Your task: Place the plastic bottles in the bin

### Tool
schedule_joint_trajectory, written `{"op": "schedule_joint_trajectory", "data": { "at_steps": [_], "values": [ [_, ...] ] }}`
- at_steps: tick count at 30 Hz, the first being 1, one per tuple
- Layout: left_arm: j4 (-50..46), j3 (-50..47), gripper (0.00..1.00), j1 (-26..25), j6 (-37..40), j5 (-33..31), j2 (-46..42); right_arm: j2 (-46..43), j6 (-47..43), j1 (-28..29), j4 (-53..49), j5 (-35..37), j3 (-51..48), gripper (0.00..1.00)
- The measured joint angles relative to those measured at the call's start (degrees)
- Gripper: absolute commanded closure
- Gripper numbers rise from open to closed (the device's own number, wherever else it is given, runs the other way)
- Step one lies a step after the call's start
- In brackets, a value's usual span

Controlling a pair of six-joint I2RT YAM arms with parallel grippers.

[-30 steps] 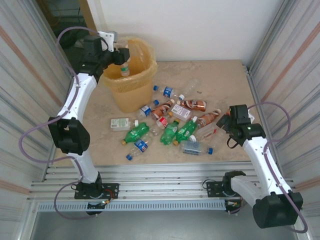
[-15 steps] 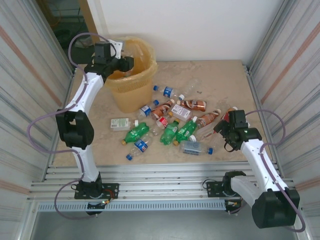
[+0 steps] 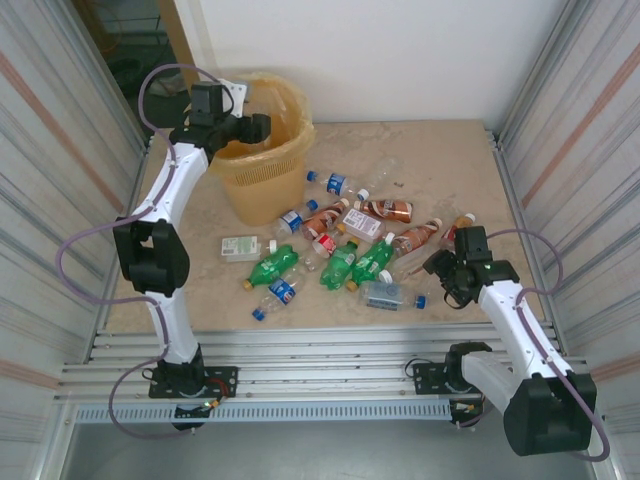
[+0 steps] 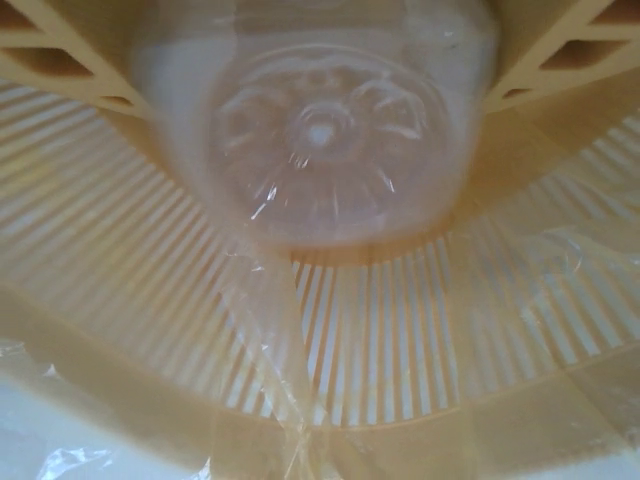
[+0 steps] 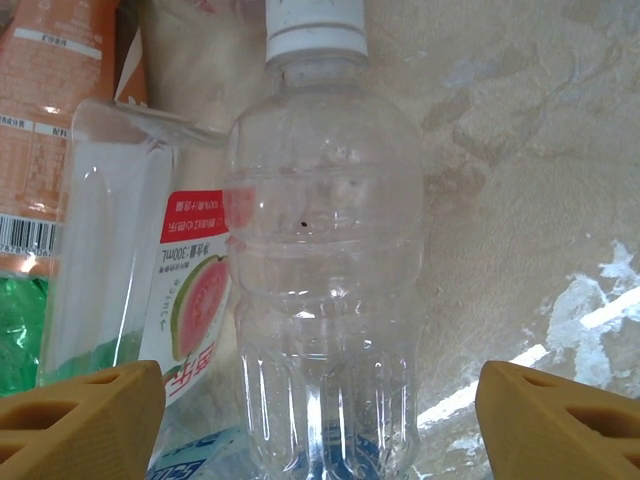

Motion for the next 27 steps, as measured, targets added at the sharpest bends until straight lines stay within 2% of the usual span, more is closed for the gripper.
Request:
{"op": "schedule_joint_trajectory", "data": {
  "at_steps": [10,22,27],
  "values": [
    [-0.39,0.0,0.11,0.0,-0.07,-0.94,-2.91,1.09,0.02,0.11,1.88,-0.68,-1.33,0.26],
    [-0.17,-3.54,0.12,0.0,-1.6,-1.11,-12.13,7.06,0.44,1.29,5.38,-1.44,-2.27,0.27],
    [0.48,-8.17,0.11,0.0,-2.23,-1.36,-17.33,9.2,0.44,1.29,6.6,-1.05,-2.45,0.27]
  ]
}}
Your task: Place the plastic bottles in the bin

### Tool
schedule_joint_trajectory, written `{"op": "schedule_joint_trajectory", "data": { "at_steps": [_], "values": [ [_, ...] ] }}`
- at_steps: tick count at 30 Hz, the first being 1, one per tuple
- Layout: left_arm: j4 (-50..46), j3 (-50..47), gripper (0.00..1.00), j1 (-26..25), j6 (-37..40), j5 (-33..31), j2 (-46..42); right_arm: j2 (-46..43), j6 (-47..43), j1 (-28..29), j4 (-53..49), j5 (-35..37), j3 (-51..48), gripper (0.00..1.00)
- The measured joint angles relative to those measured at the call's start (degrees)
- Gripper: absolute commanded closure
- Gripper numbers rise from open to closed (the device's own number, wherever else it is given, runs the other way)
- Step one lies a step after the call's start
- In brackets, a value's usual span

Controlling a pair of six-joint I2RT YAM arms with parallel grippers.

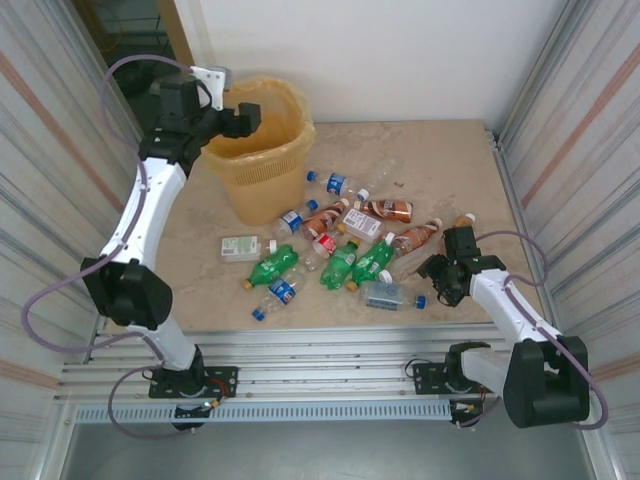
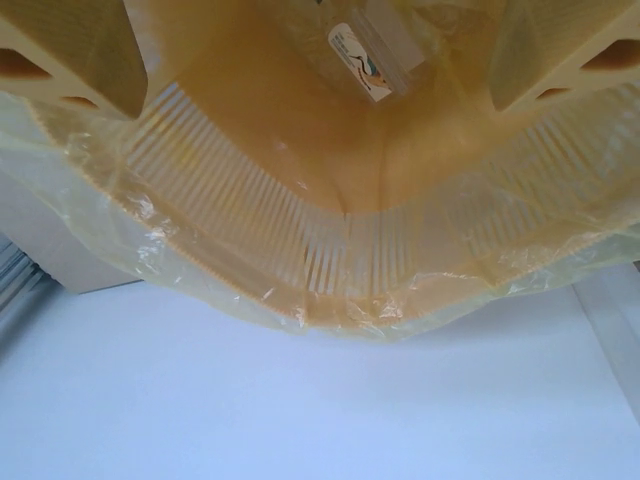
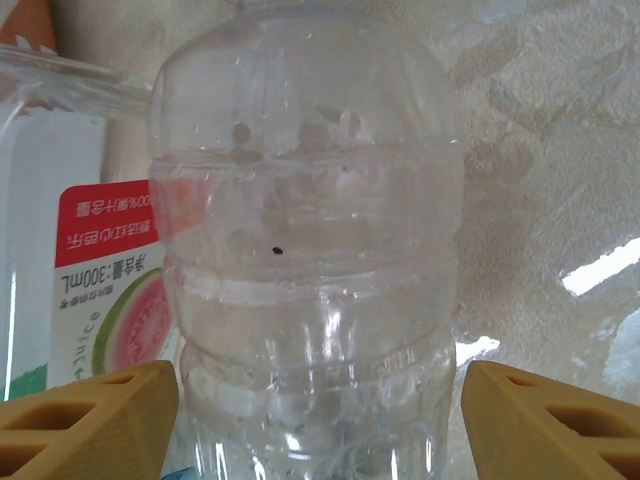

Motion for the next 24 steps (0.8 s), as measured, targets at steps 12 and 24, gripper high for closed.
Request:
{"op": "schedule_joint_trajectory", "data": {
  "at_steps": [12,24],
  "values": [
    [4.96,-16.55,0.08,0.0,-3.76,0.07,-16.2,6.64,-0.04,-0.02,2.58,1.25,-0.09,0.29],
    [8.5,-30.56,0.04,0.0,-9.75,1.03,-29.92,9.66,-0.5,-0.17,3.93,2.62,0.68,0.46]
  ]
}}
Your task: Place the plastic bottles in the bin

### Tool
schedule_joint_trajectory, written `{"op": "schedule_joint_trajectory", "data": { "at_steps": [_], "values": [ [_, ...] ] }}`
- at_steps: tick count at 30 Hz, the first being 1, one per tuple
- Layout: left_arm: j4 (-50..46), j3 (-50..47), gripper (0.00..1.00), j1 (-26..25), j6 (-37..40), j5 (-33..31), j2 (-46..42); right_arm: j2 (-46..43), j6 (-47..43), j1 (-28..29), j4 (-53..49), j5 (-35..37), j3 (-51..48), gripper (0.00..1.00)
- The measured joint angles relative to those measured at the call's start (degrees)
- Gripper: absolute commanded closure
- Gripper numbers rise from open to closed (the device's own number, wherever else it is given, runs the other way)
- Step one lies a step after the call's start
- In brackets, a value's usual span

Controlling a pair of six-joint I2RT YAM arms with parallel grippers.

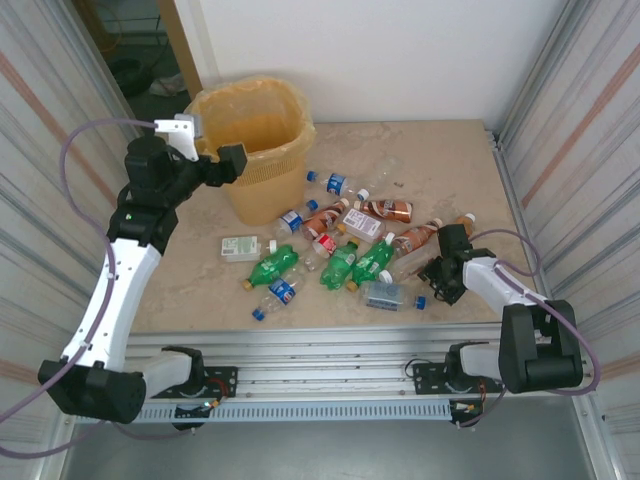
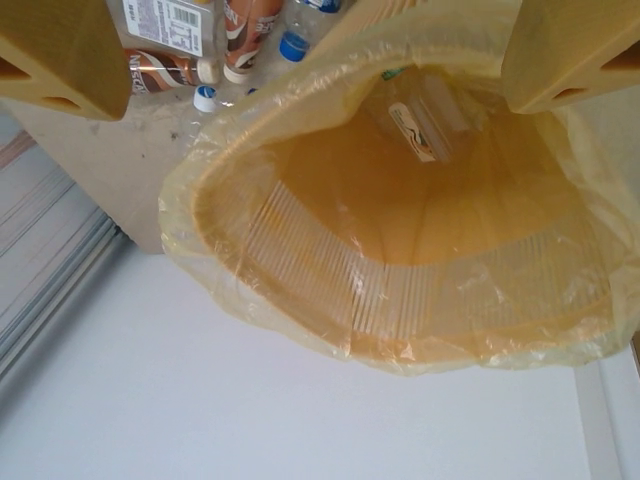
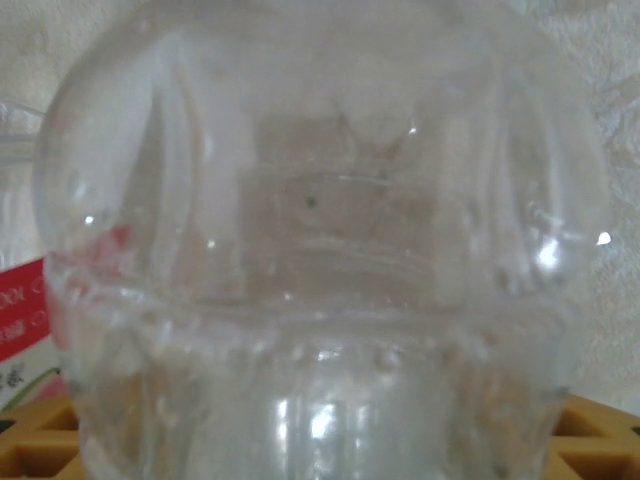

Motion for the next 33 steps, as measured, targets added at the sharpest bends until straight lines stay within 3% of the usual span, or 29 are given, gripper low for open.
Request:
{"op": "schedule_joint_trajectory", "data": {
  "at_steps": [9,18,25,33],
  "values": [
    [0.11,-6.91,0.03,0.0,-5.27,1.6,-4.98,-0.94,-0.72,0.0,-2.14,3.04,1.11,0.56],
    [1.46,-9.66,0.03,0.0,-9.27,3.19,-7.82,-11.82,-3.82,3.76,-7.5,8.44,6.91,0.59],
    [4.59,-11.56,0.03,-0.87,-11.78,5.73,-7.78,-16.61,-9.33,18.23,-5.49,14.32,12.9,0.59],
    [6.47,-11.54,0.03,-4.55,-12.61,7.78,-5.33,-13.09,-21.99,33.59,10.58,15.37,17.79,0.59]
  ]
}}
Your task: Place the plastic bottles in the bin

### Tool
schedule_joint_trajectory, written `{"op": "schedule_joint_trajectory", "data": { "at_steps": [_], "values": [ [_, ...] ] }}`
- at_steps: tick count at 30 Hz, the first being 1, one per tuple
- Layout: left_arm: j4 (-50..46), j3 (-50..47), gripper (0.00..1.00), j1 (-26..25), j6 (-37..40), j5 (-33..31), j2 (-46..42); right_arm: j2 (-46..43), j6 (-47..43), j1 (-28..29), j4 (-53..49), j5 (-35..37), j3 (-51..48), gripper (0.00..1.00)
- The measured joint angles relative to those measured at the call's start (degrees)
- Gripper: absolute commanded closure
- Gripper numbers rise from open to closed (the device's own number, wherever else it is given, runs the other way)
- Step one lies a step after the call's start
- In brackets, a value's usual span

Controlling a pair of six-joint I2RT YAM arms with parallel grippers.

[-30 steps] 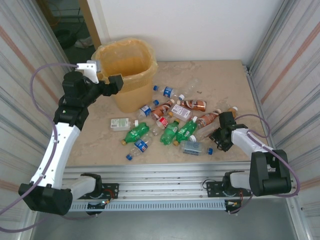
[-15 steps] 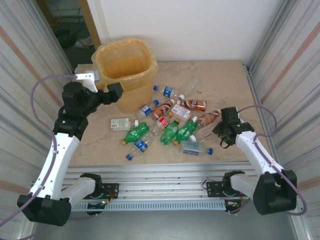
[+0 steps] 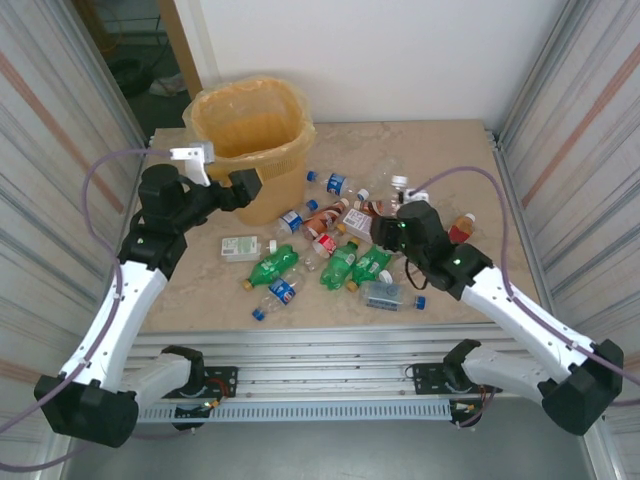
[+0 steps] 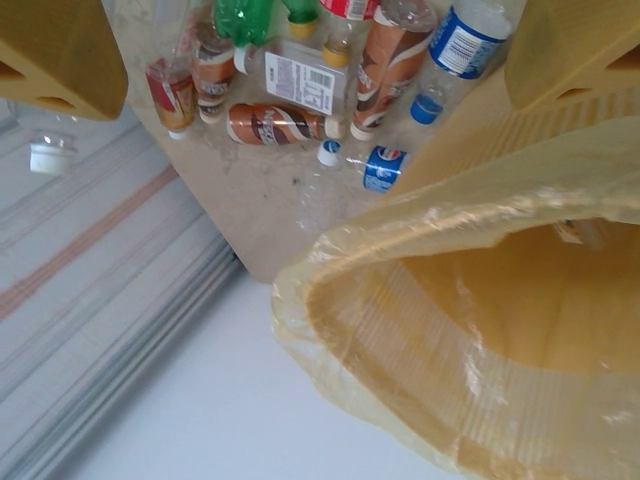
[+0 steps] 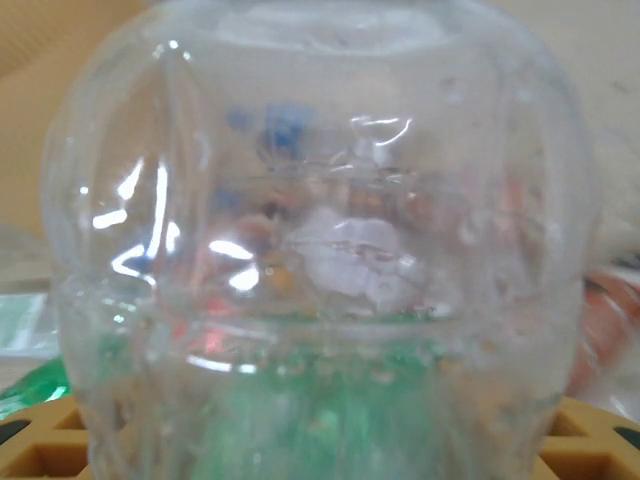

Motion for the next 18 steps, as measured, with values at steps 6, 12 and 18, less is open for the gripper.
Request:
{"op": "schedule_joint_trajectory", "data": {
  "at_steps": [6,12,18],
  "values": [
    [0.52,1.33,0.03,-3.58,0.02,3.58,3.45,5.88,-9.79,7.04,11.17,-3.91,2.21,0.59],
    [5.86,2.51,0.04,-5.99,-1.64,11.1,6.32,8.85,-14.53,8.7,18.03,-10.82,4.44,0.59],
    [9.55,3.87,0.06,-8.87,-3.41,15.85,9.4,10.82,-17.64,11.23,21.49,-15.26,6.51,0.59]
  ]
}}
